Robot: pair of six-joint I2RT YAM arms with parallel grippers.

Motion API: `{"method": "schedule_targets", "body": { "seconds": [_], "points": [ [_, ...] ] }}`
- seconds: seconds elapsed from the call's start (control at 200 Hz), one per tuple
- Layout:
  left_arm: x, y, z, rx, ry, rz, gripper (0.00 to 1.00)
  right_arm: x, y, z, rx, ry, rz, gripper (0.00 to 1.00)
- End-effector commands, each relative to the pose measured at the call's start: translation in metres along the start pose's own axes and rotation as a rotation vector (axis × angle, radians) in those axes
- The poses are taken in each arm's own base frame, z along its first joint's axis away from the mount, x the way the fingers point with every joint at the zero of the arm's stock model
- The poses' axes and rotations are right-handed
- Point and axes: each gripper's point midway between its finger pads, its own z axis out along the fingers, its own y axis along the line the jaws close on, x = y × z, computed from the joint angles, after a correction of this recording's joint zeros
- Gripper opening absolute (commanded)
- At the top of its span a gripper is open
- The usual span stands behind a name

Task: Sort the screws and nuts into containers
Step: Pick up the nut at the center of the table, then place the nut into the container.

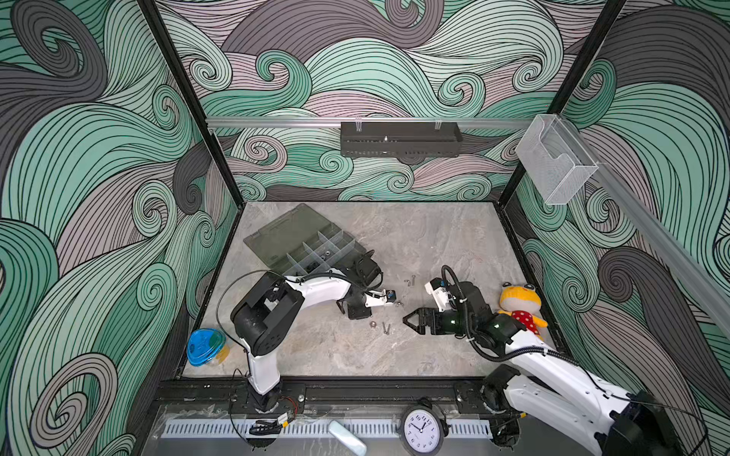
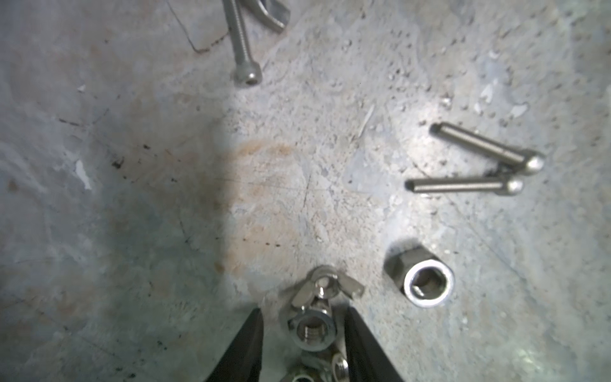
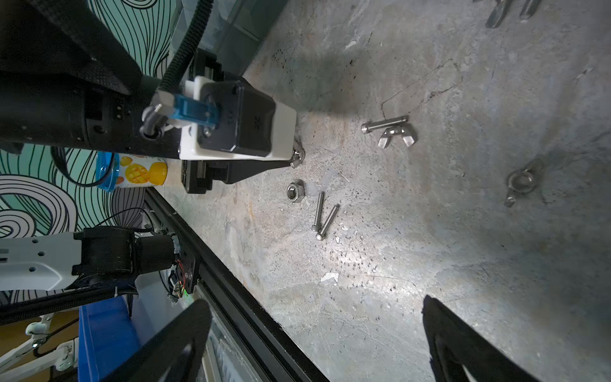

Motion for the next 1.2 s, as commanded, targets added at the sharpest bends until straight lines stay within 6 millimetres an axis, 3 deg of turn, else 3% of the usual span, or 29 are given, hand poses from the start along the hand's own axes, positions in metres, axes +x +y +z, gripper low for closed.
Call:
{"method": "schedule_targets", "body": {
  "seconds": [0.0, 0.17, 0.44, 0.71, 0.826, 0.931, 1.076, 1.191],
  "points": [
    [-0.002, -0.003, 0.005, 0.011, 0.023, 0.016, 0.41, 0.004, -0.003, 0.002, 0.004, 0.011, 0.000, 1.00],
    [0.001, -0.003, 0.003, 0.015, 0.049, 0.015, 0.30, 0.004, -0.003, 0.003, 0.004, 0.015, 0.001, 1.00],
    [0.013, 0.004, 0.000, -0.031, 0.091, 0.010, 0.27, 0.002, -0.001, 0.006, -0.007, 0.020, 0.001, 0.99],
    [-0.011, 0.038, -0.028, -0.125, -0.058, -0.059, 0.23, 0.002, -0.001, 0.006, -0.005, 0.018, 0.001, 1.00],
    [-0.016, 0.059, -0.042, -0.177, -0.108, -0.100, 0.22, -0.004, 0.004, 0.005, -0.018, 0.007, -0.004, 1.00],
    [-0.011, 0.092, -0.059, -0.262, -0.131, -0.182, 0.22, -0.013, 0.013, 0.006, -0.035, 0.006, -0.017, 1.00],
    [0.020, 0.157, -0.085, -0.481, -0.117, -0.421, 0.21, -0.029, 0.028, 0.010, -0.066, 0.004, -0.039, 0.99],
    [0.051, 0.194, -0.104, -0.579, -0.152, -0.610, 0.21, -0.039, 0.041, 0.015, -0.086, 0.008, -0.062, 1.00]
  ]
}}
